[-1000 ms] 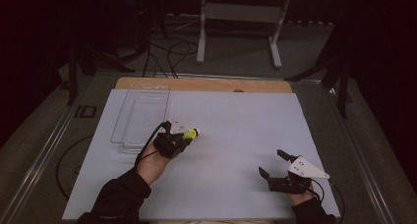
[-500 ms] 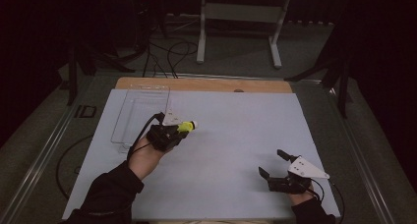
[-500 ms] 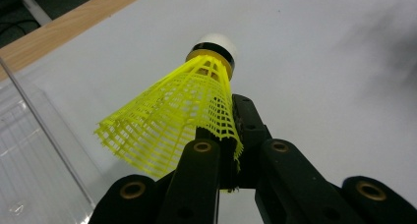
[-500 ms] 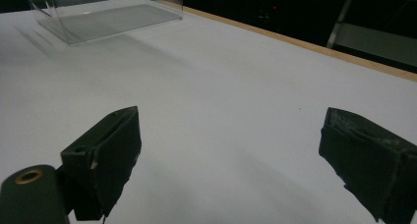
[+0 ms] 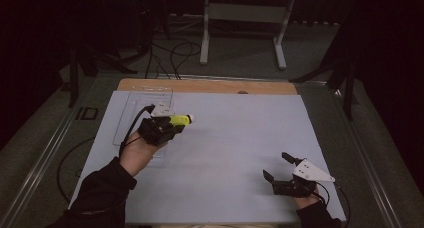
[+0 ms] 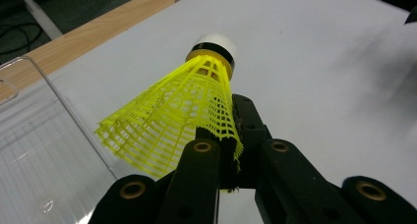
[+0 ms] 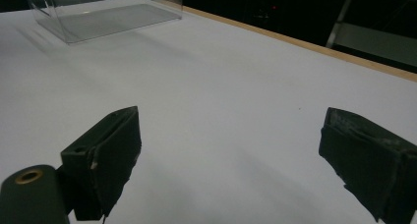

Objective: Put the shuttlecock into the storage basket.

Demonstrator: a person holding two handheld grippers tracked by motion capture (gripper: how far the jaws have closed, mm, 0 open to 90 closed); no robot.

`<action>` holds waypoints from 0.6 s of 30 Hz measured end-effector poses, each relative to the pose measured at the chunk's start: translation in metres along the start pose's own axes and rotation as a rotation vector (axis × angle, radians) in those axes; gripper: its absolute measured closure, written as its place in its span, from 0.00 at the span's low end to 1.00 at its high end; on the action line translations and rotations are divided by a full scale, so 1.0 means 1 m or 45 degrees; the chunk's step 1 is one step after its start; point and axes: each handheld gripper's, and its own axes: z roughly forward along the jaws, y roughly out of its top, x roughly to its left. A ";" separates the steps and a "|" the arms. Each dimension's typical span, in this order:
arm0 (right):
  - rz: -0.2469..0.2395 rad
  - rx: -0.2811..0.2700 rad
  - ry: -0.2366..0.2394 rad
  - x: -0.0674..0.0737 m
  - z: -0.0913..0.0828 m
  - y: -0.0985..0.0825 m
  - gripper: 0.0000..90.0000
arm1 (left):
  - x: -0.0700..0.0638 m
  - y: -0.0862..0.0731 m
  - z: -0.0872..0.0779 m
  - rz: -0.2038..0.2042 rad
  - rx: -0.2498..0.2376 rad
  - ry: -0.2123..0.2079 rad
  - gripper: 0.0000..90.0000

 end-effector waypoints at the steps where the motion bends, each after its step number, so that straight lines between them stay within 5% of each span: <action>1: 0.000 0.000 -0.001 0.000 0.000 0.000 0.10 | 0.002 0.001 -0.003 0.000 -0.001 0.002 1.00; 18: -0.001 0.003 -0.006 0.000 0.000 0.000 0.10 | 0.040 -0.001 -0.038 -0.083 -0.035 0.182 1.00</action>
